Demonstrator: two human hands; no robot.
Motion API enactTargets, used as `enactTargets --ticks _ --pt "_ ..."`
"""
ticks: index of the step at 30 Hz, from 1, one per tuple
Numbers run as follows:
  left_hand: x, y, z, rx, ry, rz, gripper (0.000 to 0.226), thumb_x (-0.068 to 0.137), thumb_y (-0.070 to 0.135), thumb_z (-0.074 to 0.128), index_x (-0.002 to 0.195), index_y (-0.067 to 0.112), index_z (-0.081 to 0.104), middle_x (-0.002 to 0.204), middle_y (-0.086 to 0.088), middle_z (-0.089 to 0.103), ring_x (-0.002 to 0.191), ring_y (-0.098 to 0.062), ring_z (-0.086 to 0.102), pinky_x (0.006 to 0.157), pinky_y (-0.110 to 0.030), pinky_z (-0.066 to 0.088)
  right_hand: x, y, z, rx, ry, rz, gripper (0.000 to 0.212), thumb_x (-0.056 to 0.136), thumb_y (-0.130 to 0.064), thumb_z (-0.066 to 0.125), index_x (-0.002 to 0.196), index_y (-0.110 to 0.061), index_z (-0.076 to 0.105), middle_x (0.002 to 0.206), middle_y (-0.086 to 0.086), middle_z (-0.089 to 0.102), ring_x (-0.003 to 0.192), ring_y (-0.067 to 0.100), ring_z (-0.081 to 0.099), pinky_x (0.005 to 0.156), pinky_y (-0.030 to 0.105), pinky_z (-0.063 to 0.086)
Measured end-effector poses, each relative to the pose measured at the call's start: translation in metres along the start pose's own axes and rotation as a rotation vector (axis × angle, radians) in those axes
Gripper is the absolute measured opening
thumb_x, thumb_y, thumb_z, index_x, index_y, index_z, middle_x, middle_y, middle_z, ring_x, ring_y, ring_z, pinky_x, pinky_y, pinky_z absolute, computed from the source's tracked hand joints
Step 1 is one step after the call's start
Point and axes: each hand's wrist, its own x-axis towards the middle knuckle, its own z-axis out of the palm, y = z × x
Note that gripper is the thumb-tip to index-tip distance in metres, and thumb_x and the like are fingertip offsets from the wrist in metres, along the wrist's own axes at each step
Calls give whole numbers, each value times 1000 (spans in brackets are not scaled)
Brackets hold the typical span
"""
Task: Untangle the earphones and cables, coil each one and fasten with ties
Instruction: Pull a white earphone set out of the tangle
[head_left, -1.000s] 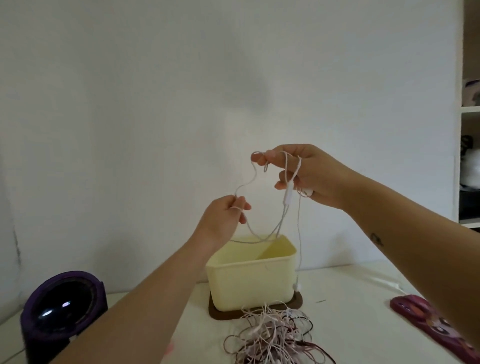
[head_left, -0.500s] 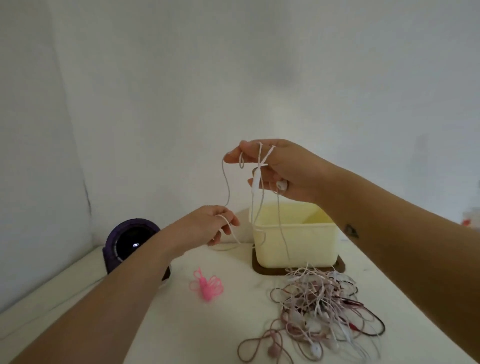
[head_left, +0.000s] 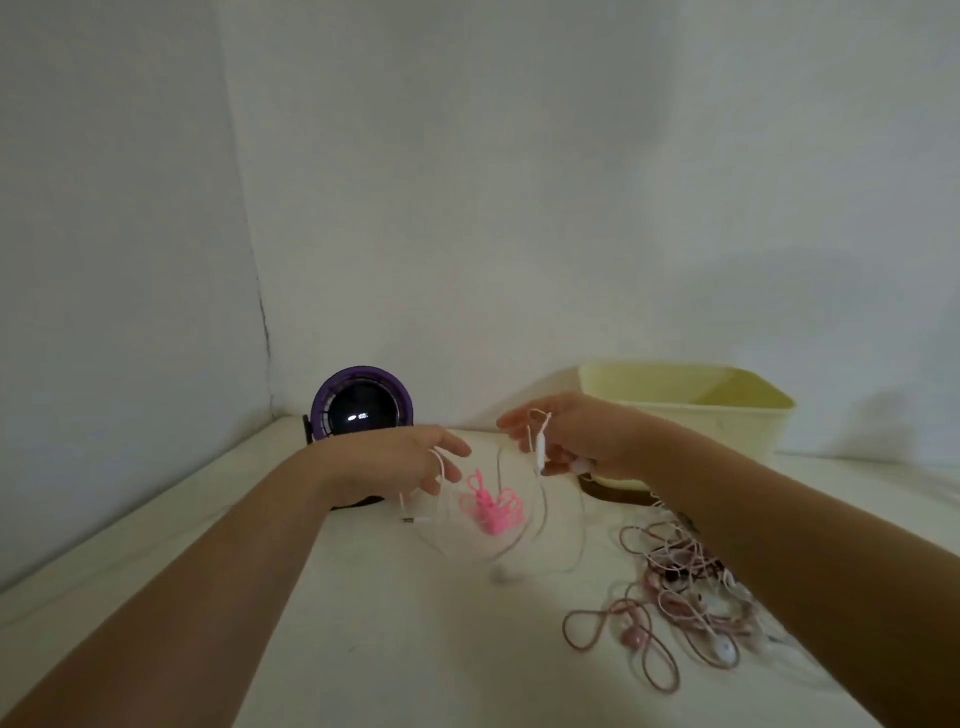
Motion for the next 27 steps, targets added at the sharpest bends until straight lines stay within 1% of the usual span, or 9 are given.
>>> enactTargets --ticks 2,4,6,9,12,15,19,23,27 --pt "1 -4 -3 -89 41 -6 44 87 -5 36 115 22 56 112 0 61 103 -17 60 92 -33 45 2 8 1 -91 -40 48 29 98 -3 39 99 -15 66 118 18 58 103 37 56 74 29 55" --pt "6 -7 -4 -212 145 -18 42 86 -10 35 106 17 59 104 -6 62 78 -16 62 80 -31 49 3 12 1 -139 -73 58 33 99 -5 35 98 -15 67 122 22 55 95 33 59 79 34 52" --pt "11 -8 -7 -261 244 -25 40 85 -9 34 103 14 61 93 -6 62 59 -14 48 62 -28 47 2 13 -1 -122 -113 59 36 98 -2 34 98 -16 68 122 17 56 85 21 57 82 34 49" --pt "19 -14 -13 -207 333 -33 30 84 -1 46 93 21 64 84 -8 56 58 -15 34 46 -24 28 -2 9 -10 -114 -132 21 32 97 -6 37 106 -11 68 119 2 62 101 17 55 92 35 45" --pt "22 -20 -16 -127 319 -55 26 84 4 51 95 23 65 75 -8 46 50 -13 30 43 -23 23 -4 1 -23 -14 -85 -63 27 96 -11 43 103 -5 67 92 3 71 95 16 61 93 35 44" --pt "20 -22 -12 -58 292 -52 24 88 6 48 101 20 63 63 0 41 48 -10 28 42 -20 23 -8 -7 -34 41 -49 -134 24 98 -15 44 98 -8 67 50 -4 47 53 11 56 87 37 50" --pt "20 -28 -6 92 177 -19 26 91 14 50 115 22 58 71 7 46 49 -5 37 42 -15 29 -18 -23 -45 30 -89 -151 13 91 -5 56 88 -8 68 52 -3 27 46 9 27 60 25 42" --pt "21 -35 -2 238 60 -7 35 91 20 55 126 27 51 115 6 55 88 -1 53 59 -7 37 -27 -41 -53 154 -213 -152 13 81 -1 64 72 -11 67 55 -1 28 47 9 27 58 24 43" --pt "19 -35 -3 203 -40 5 43 88 17 62 127 27 48 111 7 53 95 0 53 71 -8 40 -26 -55 -54 210 -208 -221 11 73 -24 68 66 -16 68 53 -6 28 49 9 27 66 28 40"
